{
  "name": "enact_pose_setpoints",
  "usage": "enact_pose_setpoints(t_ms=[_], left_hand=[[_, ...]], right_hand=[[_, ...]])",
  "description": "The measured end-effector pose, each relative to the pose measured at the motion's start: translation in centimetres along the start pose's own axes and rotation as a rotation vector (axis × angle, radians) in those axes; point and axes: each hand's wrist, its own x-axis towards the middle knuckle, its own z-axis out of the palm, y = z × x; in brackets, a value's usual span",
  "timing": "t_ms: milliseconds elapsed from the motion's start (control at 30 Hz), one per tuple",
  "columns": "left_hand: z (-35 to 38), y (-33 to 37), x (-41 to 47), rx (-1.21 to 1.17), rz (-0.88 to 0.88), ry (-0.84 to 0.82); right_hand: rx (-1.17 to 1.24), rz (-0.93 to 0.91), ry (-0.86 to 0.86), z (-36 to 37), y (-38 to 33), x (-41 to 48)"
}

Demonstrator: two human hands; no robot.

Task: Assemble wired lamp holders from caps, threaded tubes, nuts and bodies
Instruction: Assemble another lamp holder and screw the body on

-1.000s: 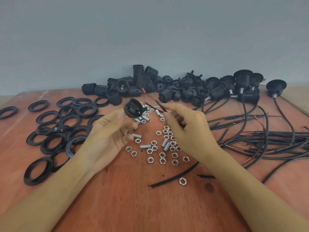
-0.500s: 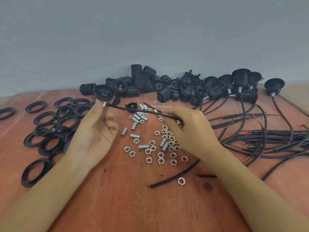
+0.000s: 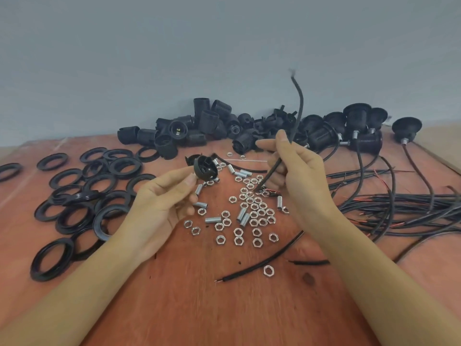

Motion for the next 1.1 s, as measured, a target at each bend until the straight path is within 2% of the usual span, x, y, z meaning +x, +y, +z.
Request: enact_pose_setpoints(t_ms=[100, 400, 833, 1033, 1100], left_hand=[[-0.2, -0.1, -0.1, 0.025, 0.002, -0.014], [0.2, -0.1, -0.4, 0.042, 0.014, -0.038], [0.0, 0.1, -0.5, 0.046, 0.04, -0.066], [0.1, 0.2, -0.7, 0.152, 0.04, -0.031], [0.1, 0.3, -0.9, 0.202, 0.04, -0.072]], right_hand=[[0.095, -0.011, -0.047, 0.3, 0.0, -0.2], [-0.085, -0.082, -0.109, 0.7, 0.9, -0.6], [-0.129, -0.142, -0.041, 0.7, 0.9, -0.7], [-0.241, -0.216, -0.106, 0.6, 1.3, -0.8], [-0.302, -0.264, -0.167, 0.5, 1.5, -1.0]])
